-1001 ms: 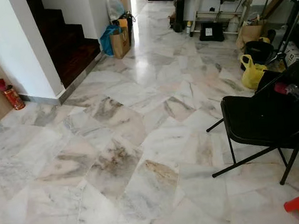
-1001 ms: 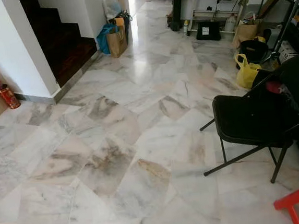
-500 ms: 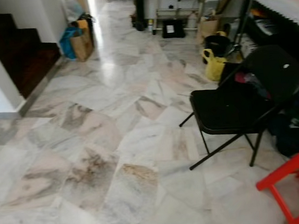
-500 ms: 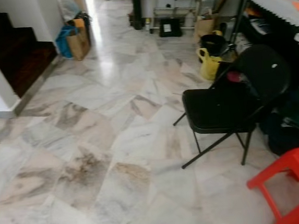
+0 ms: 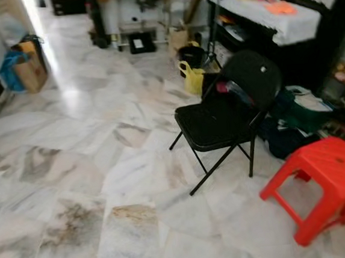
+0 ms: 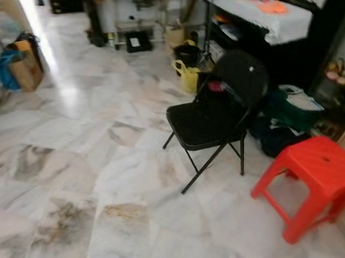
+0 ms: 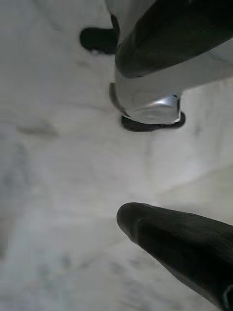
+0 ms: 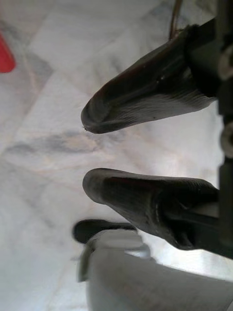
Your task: Setting the table
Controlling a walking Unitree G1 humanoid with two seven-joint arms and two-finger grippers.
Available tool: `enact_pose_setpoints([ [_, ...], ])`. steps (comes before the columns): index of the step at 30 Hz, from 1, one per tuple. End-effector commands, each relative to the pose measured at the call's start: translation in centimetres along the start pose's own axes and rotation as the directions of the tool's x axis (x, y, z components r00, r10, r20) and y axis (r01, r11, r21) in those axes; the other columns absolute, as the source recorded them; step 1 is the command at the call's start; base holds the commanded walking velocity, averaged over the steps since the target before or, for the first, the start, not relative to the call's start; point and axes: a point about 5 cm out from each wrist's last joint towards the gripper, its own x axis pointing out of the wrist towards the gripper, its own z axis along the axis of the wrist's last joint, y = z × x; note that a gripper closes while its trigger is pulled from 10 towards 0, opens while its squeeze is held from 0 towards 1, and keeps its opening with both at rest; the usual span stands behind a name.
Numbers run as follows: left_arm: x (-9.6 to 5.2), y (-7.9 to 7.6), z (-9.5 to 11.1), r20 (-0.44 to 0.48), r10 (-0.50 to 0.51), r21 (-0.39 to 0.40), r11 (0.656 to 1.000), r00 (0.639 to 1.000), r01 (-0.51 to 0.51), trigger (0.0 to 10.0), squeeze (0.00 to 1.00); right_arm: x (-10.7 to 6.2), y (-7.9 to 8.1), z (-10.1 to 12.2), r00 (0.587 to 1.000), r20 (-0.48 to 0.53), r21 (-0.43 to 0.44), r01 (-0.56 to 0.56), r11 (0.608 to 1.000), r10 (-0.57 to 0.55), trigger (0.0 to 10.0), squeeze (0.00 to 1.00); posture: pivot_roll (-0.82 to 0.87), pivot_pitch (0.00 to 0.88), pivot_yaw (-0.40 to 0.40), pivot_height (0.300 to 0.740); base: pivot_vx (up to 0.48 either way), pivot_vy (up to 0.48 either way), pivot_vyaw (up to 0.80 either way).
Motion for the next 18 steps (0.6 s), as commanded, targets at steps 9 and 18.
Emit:
enact_pose_setpoints([
  [9,0.27,2.4,1.97,-0.013,0.037,-0.011,0.999,0.999,-0.037,10.0,0.0,-0.61,1.78,-2.38,0.996,0.007,0.16,-0.086,0.983,0.086,10.0,0.0,0.05,0.0,0.026,0.74,0.0,0.0,-0.8],
  [18,0.29,2.34,2.12,-0.011,0.021,0.024,1.0,1.0,-0.021,10.0,0.0,-0.62,1.81,-2.39,0.995,0.006,0.162,-0.095,0.982,0.095,10.0,0.0,0.06,0.0,0.025,0.74,0.0,0.0,-0.8],
])
